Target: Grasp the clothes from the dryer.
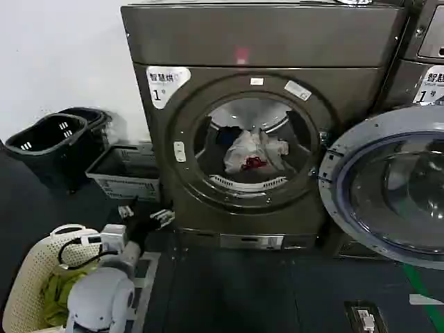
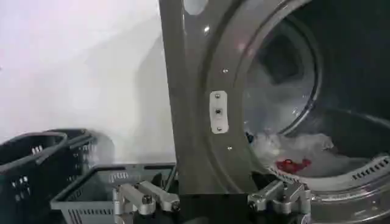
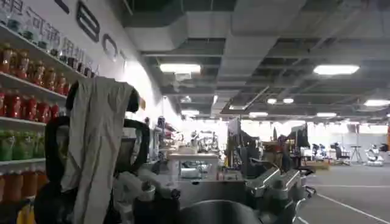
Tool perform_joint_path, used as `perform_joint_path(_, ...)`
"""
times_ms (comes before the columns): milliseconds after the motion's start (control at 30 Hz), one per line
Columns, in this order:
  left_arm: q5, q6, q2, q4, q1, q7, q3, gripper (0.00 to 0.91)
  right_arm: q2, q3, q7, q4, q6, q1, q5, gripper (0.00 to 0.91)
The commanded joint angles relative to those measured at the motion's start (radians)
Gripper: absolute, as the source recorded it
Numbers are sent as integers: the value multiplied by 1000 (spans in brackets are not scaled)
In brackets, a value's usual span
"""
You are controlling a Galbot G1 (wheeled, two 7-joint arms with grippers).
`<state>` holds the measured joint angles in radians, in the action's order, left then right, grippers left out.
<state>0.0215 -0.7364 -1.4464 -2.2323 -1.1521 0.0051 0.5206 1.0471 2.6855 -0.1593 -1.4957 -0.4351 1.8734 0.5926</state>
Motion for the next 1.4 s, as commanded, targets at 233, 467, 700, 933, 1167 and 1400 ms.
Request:
perform_joint_path(233, -4, -49, -1, 13, 2, 4, 0, 907, -5, -26, 27, 29, 85, -1, 28, 907)
perform_joint_path(467, -2, -49, -2, 12, 1, 4, -2, 907, -6, -30, 41, 21, 73, -1, 44, 907)
perform_joint_path(700, 6, -49, 3, 11, 1, -2, 0, 907, -7, -32, 47, 5, 66, -1, 54, 907)
perform_joint_path(933, 5, -49, -1, 20, 10, 0, 0, 907, -11, -27, 46, 12, 62, 6, 59, 907)
perform_joint_path(1167, 4, -49, 1, 19, 11, 1, 1, 907, -10, -37, 47, 7, 60, -5, 59, 907)
perform_joint_path(1400, 4, -49, 0, 19, 7, 2, 2, 907, -12, -41, 49, 6, 59, -8, 59, 907)
